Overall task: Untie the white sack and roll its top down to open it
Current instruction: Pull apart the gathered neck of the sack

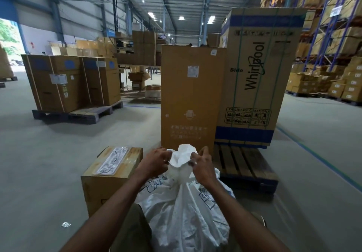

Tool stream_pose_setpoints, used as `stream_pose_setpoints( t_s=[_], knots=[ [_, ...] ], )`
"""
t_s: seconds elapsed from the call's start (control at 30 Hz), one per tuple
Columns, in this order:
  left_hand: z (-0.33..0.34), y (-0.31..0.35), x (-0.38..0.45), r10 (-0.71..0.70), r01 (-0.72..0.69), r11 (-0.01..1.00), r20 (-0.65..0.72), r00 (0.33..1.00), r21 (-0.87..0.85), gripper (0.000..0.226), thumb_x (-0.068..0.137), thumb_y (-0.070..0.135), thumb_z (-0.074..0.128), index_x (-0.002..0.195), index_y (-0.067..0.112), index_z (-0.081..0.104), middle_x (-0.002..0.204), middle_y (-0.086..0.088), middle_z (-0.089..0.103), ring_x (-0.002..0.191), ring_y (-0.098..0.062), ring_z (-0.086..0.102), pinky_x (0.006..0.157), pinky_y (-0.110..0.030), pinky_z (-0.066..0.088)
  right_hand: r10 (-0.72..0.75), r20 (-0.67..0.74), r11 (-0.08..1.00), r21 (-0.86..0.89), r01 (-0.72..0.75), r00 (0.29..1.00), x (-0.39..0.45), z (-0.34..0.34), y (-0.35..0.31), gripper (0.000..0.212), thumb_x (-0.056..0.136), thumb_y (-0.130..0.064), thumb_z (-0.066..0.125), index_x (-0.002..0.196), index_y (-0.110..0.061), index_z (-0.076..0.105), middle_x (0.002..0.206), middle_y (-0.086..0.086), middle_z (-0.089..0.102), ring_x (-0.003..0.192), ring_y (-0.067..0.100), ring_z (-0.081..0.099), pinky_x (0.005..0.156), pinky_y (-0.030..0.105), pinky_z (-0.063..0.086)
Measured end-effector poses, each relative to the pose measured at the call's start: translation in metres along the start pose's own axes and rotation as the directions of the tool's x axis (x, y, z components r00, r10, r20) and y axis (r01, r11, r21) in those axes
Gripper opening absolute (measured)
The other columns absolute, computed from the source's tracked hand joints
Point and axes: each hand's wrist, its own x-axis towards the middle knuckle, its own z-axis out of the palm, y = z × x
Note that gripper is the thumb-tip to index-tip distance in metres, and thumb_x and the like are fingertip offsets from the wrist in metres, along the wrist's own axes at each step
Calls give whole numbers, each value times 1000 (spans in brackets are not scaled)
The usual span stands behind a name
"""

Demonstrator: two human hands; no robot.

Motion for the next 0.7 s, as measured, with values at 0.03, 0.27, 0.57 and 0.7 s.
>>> stream_pose_setpoints(
  t_s=[0.03,0.27,0.57,0.7],
  knots=[
    [-6,0,2,-65,64,998,59,996,28,11,79,14,60,87,19,65,91,-1,65,95,-23,58,78,-35,47,-32,-1,996,-78,32,999,4,-3,5,9,96,-25,69,104,-20,67,125,2,39,106,25,51,83,35,50],
    [-10,24,9,97,-103,995,234,967,12,59,74,65,50,123,34,65,148,5,50,142,-17,36,121,-48,21,-213,74,973,-77,218,974,7,-32,-4,13,97,-20,60,99,-10,67,112,8,68,102,29,63,79,33,41],
    [-30,6,11,60,-88,983,167,984,161,8,89,24,67,89,20,73,94,0,76,96,-19,69,123,-42,26,-306,324,946,3,323,895,15,-43,0,48,88,-33,77,132,-21,60,133,0,61,127,20,50,108,45,31],
    [-48,-2,9,-19,-21,987,248,969,156,31,89,27,70,118,18,74,117,-9,72,111,-26,63,104,-32,38,-358,306,897,-151,416,882,23,-45,6,33,94,-8,66,123,-22,62,141,5,61,143,18,44,118,49,14]
  ],
)
